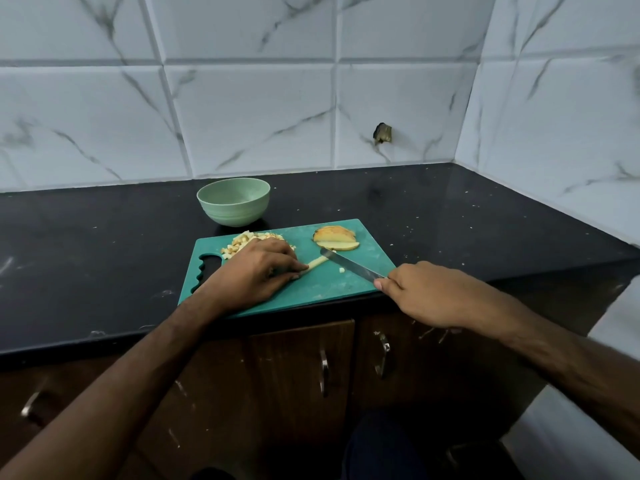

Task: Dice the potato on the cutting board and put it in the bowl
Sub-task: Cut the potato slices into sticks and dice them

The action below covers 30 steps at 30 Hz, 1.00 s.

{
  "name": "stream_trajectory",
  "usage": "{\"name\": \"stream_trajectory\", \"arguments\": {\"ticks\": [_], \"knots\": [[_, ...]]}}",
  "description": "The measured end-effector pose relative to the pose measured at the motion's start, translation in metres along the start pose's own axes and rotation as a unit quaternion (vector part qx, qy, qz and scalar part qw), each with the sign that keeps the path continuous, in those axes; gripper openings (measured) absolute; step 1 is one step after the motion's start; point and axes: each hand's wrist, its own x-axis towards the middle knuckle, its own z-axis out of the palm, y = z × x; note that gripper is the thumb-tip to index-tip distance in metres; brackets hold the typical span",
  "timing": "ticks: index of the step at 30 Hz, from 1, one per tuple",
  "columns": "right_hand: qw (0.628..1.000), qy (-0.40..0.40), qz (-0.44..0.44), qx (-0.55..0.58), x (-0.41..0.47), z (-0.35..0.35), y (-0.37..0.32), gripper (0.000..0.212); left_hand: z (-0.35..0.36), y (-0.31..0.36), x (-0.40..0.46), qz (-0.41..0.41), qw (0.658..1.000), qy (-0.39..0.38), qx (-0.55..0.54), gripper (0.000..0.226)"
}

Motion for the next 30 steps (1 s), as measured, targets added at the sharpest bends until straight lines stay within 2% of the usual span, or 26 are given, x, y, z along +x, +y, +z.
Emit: {"name": "stream_trajectory", "arguments": {"ticks": [18,26,30], "knots": [[0.998,0.051,-0.009,-0.033,-0.007,-0.012,0.0,0.045,0.0,0.0,0.0,0.005,1.0,0.009,0.006,0.025],[0.976,0.14,-0.011,-0.167,0.008,0.02,0.016,0.044,0.0,0.0,0.0,0.008,1.0,0.007,0.01,0.025],[0.973,0.141,-0.013,-0.183,0.002,0.026,0.017,0.042,0.0,0.0,0.0,0.012,1.0,0.01,0.009,0.024]]}}
